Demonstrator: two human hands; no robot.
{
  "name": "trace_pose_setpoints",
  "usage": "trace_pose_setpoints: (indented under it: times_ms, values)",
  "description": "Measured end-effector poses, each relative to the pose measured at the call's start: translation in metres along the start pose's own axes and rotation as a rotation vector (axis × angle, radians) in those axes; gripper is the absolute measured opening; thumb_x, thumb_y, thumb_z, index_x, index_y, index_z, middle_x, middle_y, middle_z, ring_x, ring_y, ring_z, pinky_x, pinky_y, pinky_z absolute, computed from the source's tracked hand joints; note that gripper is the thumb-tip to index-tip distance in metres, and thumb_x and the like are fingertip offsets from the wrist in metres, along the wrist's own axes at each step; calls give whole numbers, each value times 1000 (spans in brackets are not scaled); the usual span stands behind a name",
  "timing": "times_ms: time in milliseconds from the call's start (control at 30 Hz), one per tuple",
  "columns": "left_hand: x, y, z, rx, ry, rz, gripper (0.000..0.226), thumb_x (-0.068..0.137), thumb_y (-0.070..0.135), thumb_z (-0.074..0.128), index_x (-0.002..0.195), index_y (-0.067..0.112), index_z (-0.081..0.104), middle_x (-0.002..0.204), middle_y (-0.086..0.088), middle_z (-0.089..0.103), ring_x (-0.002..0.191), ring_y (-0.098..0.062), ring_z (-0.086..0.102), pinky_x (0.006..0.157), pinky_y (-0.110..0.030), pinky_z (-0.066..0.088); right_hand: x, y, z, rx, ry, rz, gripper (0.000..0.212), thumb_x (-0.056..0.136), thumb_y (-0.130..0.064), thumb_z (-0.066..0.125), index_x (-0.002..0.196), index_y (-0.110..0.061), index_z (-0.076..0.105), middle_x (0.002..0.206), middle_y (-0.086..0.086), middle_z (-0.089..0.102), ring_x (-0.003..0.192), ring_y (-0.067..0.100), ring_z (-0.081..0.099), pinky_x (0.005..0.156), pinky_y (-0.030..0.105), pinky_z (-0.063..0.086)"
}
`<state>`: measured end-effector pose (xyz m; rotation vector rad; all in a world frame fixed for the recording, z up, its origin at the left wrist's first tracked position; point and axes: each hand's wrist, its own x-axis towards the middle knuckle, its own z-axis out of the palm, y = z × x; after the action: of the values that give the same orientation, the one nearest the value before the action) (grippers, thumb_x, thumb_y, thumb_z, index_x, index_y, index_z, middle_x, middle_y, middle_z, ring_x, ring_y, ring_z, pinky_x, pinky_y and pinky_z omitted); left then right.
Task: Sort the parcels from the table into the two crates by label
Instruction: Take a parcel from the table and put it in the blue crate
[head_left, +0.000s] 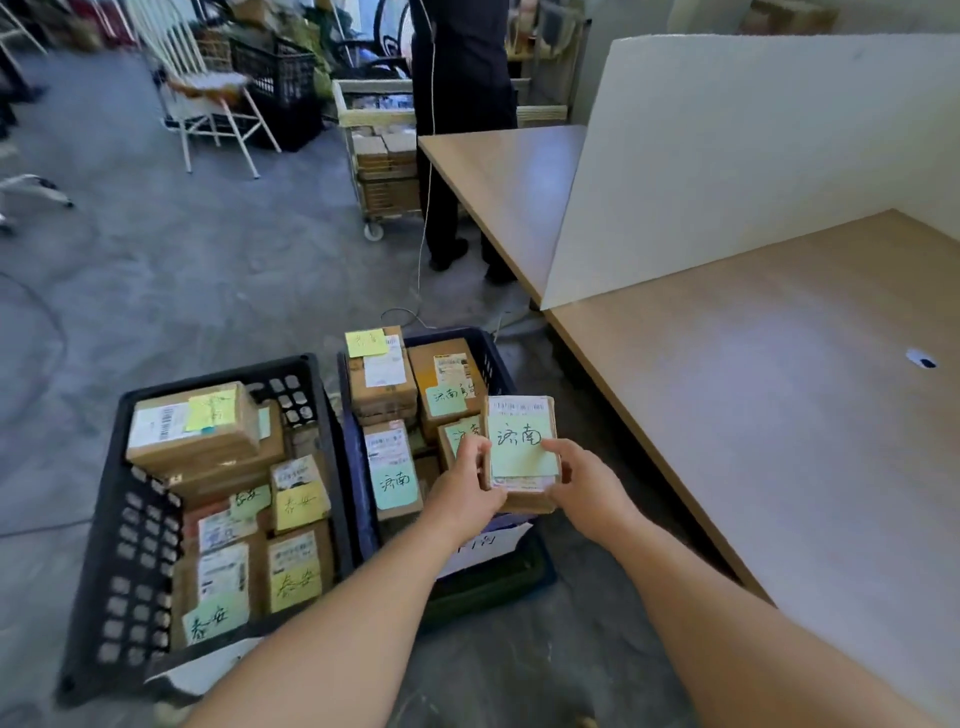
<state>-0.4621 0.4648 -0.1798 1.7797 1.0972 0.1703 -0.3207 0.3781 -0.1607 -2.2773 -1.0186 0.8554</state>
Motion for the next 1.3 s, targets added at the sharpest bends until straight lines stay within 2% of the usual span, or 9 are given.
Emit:
trace_pose_setpoints:
  times_ms: [200,367,500,667,767,933,1067,1200,1300]
  values:
    - [14,-29,12,29,50,-97,54,93,20,60,133,36,27,143,0,50,101,-18,63,70,-29,57,30,9,21,-79,-118,-10,59,92,-13,63,144,-31,40,140,0,48,97,9,53,54,13,47]
    - [42,-35,7,32,129,-175,54,92,20,62,133,35,30,145,0,49,110,-19,60,83,-34,57,78,6,28,-45,-211,-66,58,93,-5,59,142,-31,41,141,3,48,95,10,55,63,19,57]
    - [78,-28,-3,56,148,-240,53,92,18,61,131,35,30,140,-2,52,105,-18,61,82,-35,57,120,1,27,14,-271,-82,59,93,-5,59,143,-32,40,142,0,48,94,8,55,57,16,54]
    - [133,-16,-6,70,161,-265,52,95,17,58,136,32,30,142,-3,50,118,-20,56,85,-30,50,182,2,16,14,-335,-86,58,97,-9,54,146,-34,36,144,-2,44,101,6,52,59,13,50]
    - [162,-16,-9,107,172,-285,54,95,19,57,138,33,27,142,-2,49,113,-20,58,86,-33,52,215,-2,16,-12,-363,-110,57,98,-12,52,147,-35,34,143,-3,43,103,6,49,63,13,48]
    - [215,-24,-25,171,235,-304,53,92,24,60,134,37,30,126,0,56,104,-18,58,82,-40,55,276,-16,26,-20,-420,-134,56,99,-18,51,149,-35,31,140,-3,42,101,10,55,72,23,57]
    - [245,-35,-35,251,282,-296,52,91,27,62,134,34,34,124,1,58,110,-20,51,88,-39,49,313,-26,39,-56,-459,-155,58,99,-18,51,150,-33,28,143,0,41,106,14,57,75,24,57]
    - [276,-42,-47,364,331,-285,57,93,31,59,144,30,33,130,-5,53,120,-25,45,99,-37,39,350,-33,55,-99,-475,-173,59,99,-19,50,152,-31,25,143,2,43,92,14,57,60,19,46]
    - [297,-47,-56,417,348,-299,57,96,32,56,147,31,31,141,-6,45,131,-28,35,107,-38,31,375,-39,67,-112,-477,-185,60,100,-19,49,153,-29,23,144,4,43,95,16,59,65,22,48]
